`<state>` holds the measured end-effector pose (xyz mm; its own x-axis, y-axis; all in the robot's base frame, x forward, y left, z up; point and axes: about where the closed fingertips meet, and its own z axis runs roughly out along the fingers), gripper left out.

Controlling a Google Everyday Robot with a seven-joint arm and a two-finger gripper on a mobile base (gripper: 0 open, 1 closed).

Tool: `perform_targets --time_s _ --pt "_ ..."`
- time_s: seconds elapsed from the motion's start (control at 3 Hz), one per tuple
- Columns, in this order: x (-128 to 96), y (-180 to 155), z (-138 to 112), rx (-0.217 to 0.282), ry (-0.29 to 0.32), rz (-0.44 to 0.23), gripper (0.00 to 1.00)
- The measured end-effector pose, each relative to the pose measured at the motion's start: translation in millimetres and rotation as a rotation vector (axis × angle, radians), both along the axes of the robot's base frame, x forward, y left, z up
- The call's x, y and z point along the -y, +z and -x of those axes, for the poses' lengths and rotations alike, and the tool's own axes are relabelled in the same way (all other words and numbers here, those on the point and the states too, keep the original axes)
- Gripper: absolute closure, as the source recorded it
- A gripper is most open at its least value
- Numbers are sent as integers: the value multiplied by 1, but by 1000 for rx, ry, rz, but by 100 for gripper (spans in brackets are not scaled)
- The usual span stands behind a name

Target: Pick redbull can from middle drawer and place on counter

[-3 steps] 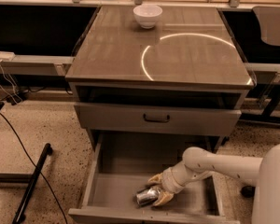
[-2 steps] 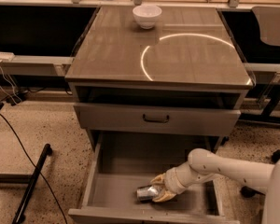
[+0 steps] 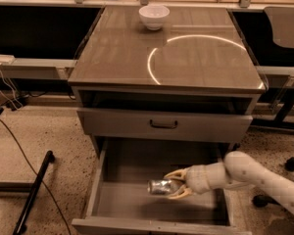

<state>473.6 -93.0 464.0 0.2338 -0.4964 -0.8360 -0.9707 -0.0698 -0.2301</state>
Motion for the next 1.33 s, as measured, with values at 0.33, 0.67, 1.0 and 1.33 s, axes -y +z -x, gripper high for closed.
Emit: perform_targets --time_s 0.33,0.67,1.0,1.33 --pt "27 84 9 94 -58 -18 100" --pt "57 175 4 143 -70 68 100" --pt "86 262 -20 126 -69 208 100" --pt "98 296 -53 17 -54 256 100"
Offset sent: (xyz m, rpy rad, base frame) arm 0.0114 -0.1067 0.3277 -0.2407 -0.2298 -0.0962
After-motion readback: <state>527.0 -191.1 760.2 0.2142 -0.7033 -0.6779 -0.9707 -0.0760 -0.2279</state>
